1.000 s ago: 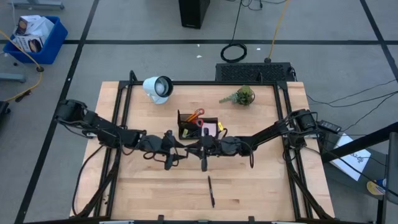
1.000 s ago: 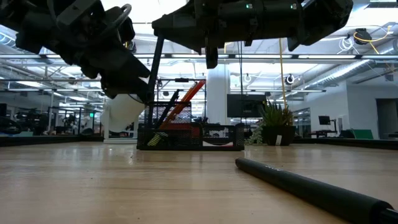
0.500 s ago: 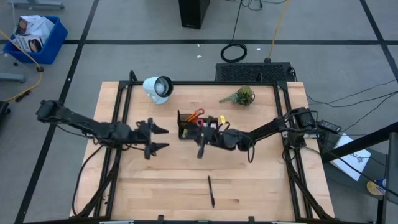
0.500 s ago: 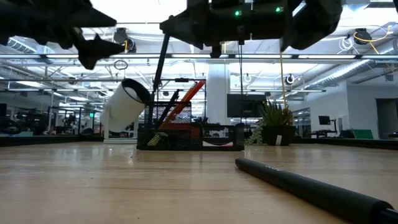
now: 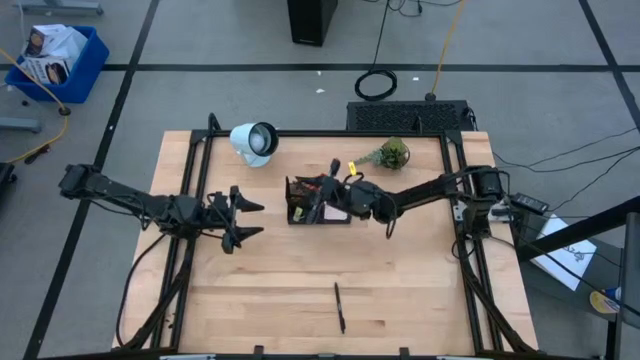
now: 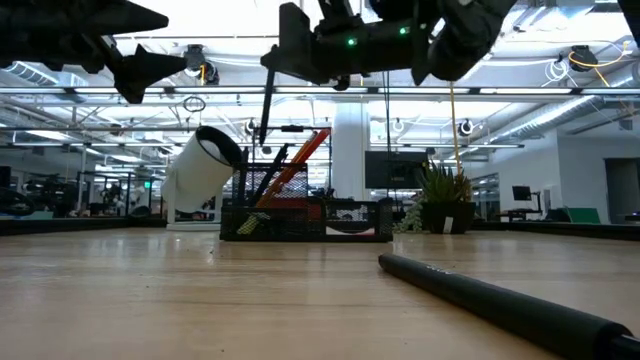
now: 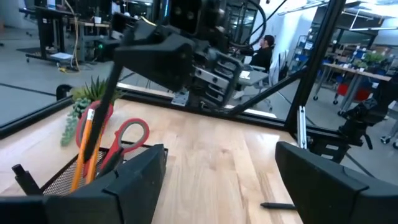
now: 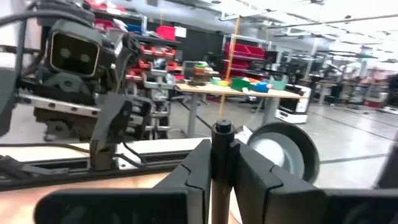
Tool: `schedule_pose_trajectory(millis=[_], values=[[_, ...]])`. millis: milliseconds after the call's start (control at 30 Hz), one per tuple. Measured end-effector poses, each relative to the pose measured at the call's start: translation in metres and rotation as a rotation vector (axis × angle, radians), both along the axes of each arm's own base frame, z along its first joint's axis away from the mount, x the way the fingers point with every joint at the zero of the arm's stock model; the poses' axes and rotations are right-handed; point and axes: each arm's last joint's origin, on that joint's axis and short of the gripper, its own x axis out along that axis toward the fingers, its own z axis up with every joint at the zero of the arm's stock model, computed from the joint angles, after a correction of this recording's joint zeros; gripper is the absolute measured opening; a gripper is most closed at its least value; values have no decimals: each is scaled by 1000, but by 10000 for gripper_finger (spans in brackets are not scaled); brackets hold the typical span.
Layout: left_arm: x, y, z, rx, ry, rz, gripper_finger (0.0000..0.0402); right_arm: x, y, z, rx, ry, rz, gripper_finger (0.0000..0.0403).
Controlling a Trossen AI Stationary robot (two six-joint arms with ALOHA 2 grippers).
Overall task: Pick and place office supplies into organizer
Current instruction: Put the black pen into the black desk organizer
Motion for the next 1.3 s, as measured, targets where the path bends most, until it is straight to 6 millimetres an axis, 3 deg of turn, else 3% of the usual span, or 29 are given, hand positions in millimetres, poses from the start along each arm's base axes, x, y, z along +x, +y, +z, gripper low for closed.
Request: schedule_pose_trajectory(millis=[200, 433, 500, 700, 933, 1067, 1300], values=[[0, 0, -1, -5, 8, 0, 301, 7, -13, -13, 29, 15, 18, 31], [0, 0, -1, -12, 10, 0, 302, 22, -18, -58, 47, 79, 23, 67], [0, 0, -1, -25, 6, -1, 303, 23, -15, -56, 9, 64, 5, 94], [0, -1, 0, -44, 3, -6, 296, 24, -1, -26, -72, -4, 28, 179], [0, -1, -3, -45, 31, -8, 303, 7, 52, 23, -202, 1, 132, 218], [0, -1, -6, -49, 66, -2, 300, -7, 94, 26, -207, 115, 110, 206], [-1, 0, -10, -33, 100, 5, 294, -27, 153, 20, -148, 164, 106, 180]])
